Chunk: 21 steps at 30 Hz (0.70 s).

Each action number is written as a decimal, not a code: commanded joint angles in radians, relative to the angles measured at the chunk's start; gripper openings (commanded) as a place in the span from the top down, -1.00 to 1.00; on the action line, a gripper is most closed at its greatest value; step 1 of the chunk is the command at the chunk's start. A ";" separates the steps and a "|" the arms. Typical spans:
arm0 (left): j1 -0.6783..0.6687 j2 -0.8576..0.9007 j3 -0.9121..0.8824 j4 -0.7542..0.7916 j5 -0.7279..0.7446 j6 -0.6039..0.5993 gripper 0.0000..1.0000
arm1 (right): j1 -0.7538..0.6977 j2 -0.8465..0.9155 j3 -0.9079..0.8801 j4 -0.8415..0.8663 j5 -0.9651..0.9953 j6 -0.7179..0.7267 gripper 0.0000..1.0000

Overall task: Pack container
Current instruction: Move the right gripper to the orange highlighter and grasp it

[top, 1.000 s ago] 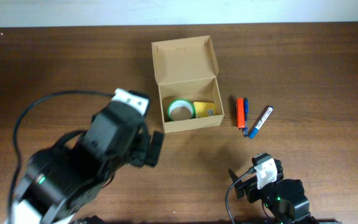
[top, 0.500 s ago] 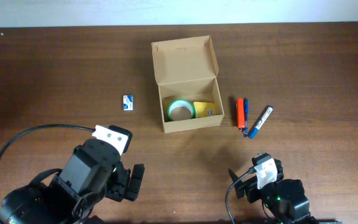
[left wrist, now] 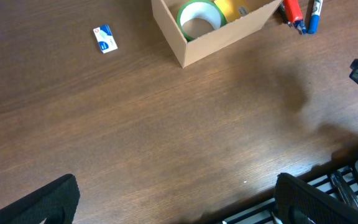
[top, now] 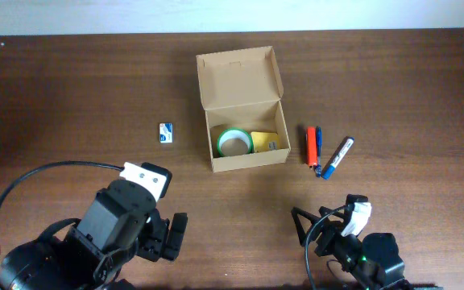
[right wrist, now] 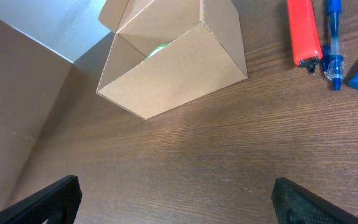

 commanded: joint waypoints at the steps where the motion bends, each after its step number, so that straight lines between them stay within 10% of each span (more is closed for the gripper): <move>1: 0.004 -0.004 -0.007 0.000 0.010 0.012 -0.99 | -0.005 0.020 0.031 0.007 0.000 -0.057 -0.98; 14: 0.004 -0.004 -0.007 0.000 0.010 0.012 -0.99 | -0.006 0.874 0.672 -0.027 0.064 -0.325 -0.98; 21: 0.004 -0.004 -0.007 0.000 0.010 0.012 -0.99 | -0.034 1.081 0.710 0.009 0.101 -0.425 -0.98</move>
